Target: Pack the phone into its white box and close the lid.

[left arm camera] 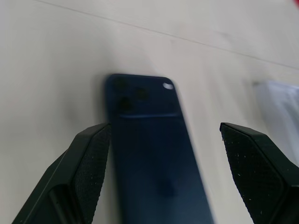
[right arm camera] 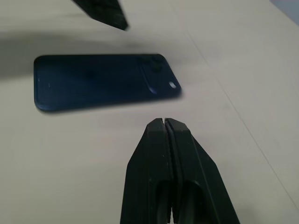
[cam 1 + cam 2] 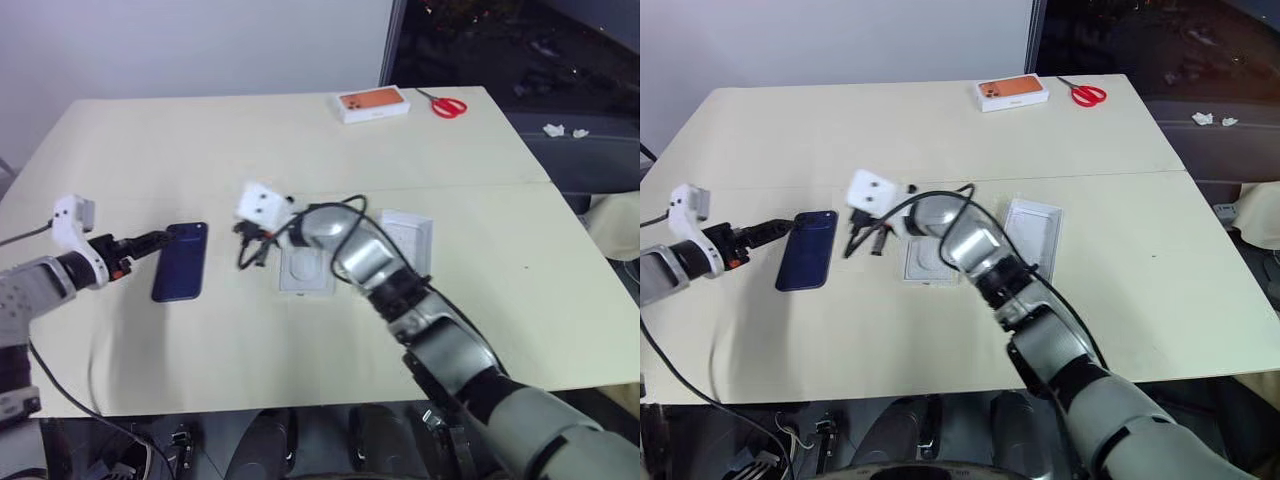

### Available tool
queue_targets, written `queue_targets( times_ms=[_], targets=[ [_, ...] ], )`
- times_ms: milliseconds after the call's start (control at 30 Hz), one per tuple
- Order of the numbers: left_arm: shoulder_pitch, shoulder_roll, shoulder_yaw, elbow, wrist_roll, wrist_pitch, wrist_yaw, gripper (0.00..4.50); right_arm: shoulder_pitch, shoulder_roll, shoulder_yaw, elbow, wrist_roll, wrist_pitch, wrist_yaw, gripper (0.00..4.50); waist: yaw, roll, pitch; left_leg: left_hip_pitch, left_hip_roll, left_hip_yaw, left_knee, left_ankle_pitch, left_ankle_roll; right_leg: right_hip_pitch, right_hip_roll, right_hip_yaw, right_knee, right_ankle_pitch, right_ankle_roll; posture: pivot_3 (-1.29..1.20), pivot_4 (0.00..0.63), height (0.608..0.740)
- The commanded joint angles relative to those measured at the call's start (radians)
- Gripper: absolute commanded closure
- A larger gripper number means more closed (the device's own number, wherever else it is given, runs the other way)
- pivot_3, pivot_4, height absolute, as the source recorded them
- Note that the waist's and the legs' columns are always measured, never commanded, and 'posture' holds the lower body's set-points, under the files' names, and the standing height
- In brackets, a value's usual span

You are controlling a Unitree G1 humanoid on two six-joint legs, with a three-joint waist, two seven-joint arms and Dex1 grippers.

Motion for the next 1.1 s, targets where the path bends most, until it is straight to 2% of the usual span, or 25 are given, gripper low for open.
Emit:
queue_targets(
  times_ms=[33,300,467,633,867,1100],
  targets=[
    [-0.004,0.022,-0.018,0.078,0.038,0.002,-0.05,0.57,-0.037,0.055,0.003,0.077,-0.018,-0.047,-0.046,4.45,0.0,-0.001,0.0,0.0,0.0,0.0,0.0,0.0,0.0,0.0,0.0,0.0,0.0,0.0,0.0,0.0,0.15,0.74],
    [-0.055,0.025,-0.07,0.235,0.076,0.067,-0.152,0.57,-0.011,0.128,0.065,0.145,-0.095,-0.059,-0.092,4.45,-0.002,-0.003,-0.001,0.0,0.0,0.0,-0.001,0.001,-0.002,-0.005,0.0,0.0,0.007,0.0,0.0,0.0,0.15,0.74],
    [-0.052,0.011,-0.202,0.277,0.112,0.109,-0.297,0.57,0.002,0.123,0.081,0.165,-0.122,-0.035,-0.074,4.45,0.0,-0.003,-0.002,0.0,0.0,0.0,-0.001,0.002,-0.002,-0.005,0.0,0.0,0.008,0.0,-0.001,0.0,0.15,0.74],
    [-0.061,-0.007,-0.277,0.321,0.179,0.081,-0.376,0.57,0.006,0.126,0.12,0.174,-0.162,0.007,-0.052,4.45,0.001,0.001,-0.005,0.001,-0.001,0.0,-0.001,0.002,-0.002,-0.005,0.0,0.0,0.008,0.0,-0.001,0.0,0.15,0.74],
    [-0.105,-0.094,-0.308,0.329,0.225,0.083,-0.397,0.57,0.015,0.133,0.123,0.186,-0.167,0.07,-0.029,4.45,0.014,0.012,-0.013,0.004,-0.003,0.0,-0.001,0.0,0.0,0.0,-0.001,0.0,0.008,0.0,-0.001,0.0,0.15,0.74],
    [-0.129,-0.192,-0.304,0.298,0.233,0.094,-0.378,0.57,0.013,0.137,0.119,0.206,-0.166,0.062,-0.037,4.45,0.034,0.015,-0.015,0.018,-0.005,-0.001,-0.002,-0.003,0.006,0.015,-0.002,0.0,0.006,0.0,-0.001,0.0,0.15,0.74]
  ],
)
